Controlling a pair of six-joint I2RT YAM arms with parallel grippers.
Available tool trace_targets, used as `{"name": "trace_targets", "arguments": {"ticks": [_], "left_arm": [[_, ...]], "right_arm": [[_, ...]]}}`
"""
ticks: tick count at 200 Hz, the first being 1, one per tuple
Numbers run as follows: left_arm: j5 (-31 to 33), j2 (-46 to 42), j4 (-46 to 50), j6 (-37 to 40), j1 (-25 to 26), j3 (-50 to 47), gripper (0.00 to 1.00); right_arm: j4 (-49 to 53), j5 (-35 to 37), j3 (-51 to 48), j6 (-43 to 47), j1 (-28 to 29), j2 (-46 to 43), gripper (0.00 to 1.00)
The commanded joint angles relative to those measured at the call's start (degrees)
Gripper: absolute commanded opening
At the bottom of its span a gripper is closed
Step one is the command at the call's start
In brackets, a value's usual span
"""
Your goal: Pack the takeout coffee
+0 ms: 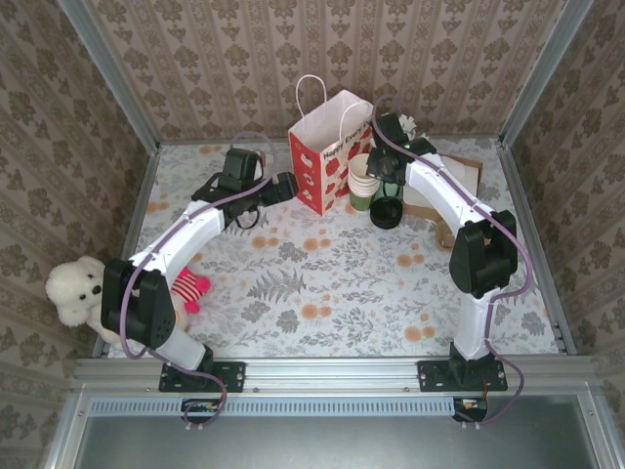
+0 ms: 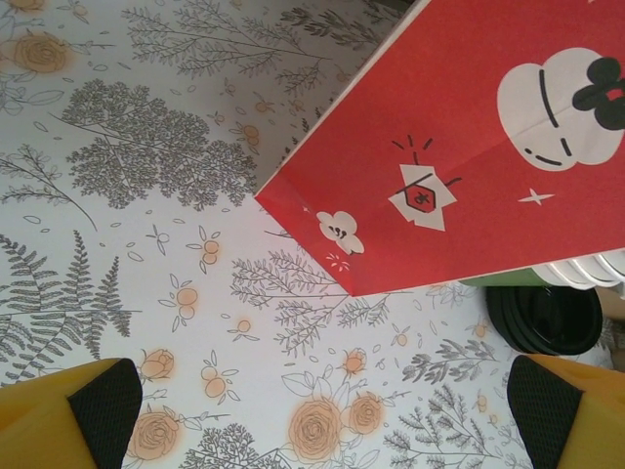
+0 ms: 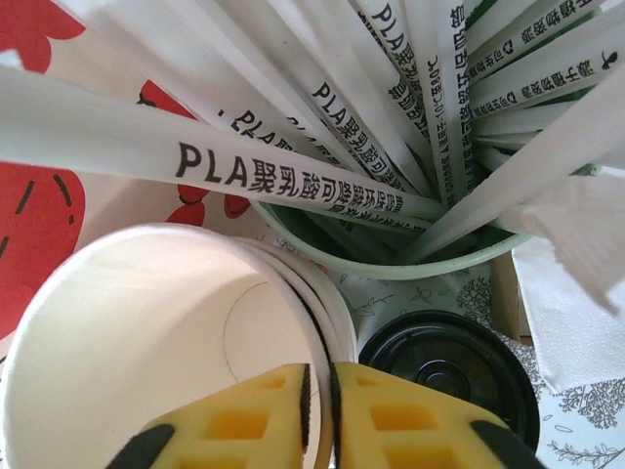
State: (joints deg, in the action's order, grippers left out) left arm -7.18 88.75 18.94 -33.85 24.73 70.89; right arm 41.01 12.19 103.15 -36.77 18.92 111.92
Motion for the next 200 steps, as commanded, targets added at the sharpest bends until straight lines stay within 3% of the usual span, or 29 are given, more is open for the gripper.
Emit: {"name": "trace_targets", "arguments": {"ticks": [1, 44, 116, 156, 200], "left_arm": [[-1.9, -1.0, 0.2, 1.4, -0.3, 0.1, 1.0], [-4.4, -0.5, 0.6, 1.5, -0.6, 0.5, 1.0], [-6.5, 0.5, 0.0, 1.4, -1.3, 1.7, 1.0], [-7.3, 0.0, 0.2, 1.3, -2.1, 2.2, 1.0], [-6.9, -1.2, -3.8, -3.7, -2.0, -0.8, 1.0]], "right_arm": [[1.8, 2.0, 2.0, 1.9, 0.4, -0.4, 0.11], [1.9, 1.4, 2.6, 2.9, 0.4, -1.6, 0.0], [-1.2, 1.2, 2.2, 4.2, 0.4, -4.7, 0.0], [-2.8, 2.7, -0.1, 5.6, 0.4, -11.0, 0.0], [-7.0, 3.5, -7.4, 9.3, 1.8, -21.1, 0.0]]}}
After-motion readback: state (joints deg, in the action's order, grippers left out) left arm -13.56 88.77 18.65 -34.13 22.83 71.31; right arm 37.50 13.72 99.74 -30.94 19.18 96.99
